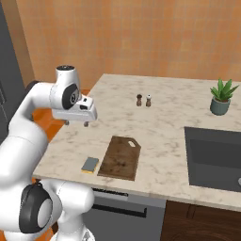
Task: Pick up the sponge from the counter and clean the cutting board by briefly scrubbing or pressing down on the cutting board. Once finished, release the sponge.
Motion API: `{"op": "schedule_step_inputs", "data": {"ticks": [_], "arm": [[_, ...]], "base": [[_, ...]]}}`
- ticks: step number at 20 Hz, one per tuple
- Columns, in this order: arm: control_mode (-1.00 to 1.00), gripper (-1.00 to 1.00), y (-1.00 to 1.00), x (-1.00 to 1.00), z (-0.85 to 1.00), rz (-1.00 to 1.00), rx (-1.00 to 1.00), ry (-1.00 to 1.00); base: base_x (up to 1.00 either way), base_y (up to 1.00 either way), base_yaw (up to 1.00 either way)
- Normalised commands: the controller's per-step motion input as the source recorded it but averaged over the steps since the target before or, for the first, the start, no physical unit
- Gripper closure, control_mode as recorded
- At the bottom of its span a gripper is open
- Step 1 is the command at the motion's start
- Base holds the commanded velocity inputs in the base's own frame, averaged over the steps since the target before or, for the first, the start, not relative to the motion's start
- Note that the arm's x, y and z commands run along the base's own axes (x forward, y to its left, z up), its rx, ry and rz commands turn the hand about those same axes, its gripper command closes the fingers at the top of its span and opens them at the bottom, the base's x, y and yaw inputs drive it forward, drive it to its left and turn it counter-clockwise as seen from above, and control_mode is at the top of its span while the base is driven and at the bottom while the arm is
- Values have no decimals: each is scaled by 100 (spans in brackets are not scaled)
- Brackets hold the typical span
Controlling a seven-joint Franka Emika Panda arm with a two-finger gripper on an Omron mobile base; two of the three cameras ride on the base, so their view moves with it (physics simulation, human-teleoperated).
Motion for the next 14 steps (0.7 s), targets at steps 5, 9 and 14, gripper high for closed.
{"op": "schedule_step_inputs", "data": {"ticks": [5, 9, 14], "arm": [[-100, -100, -13, 0, -88, 0, -2, 3], [-100, -100, -14, 0, -60, 0, 0, 8], [-100, -100, -4, 3, -45, 0, 0, 9]], "base": [[0, 0, 0], [0, 0, 0], [0, 0, 0]]}}
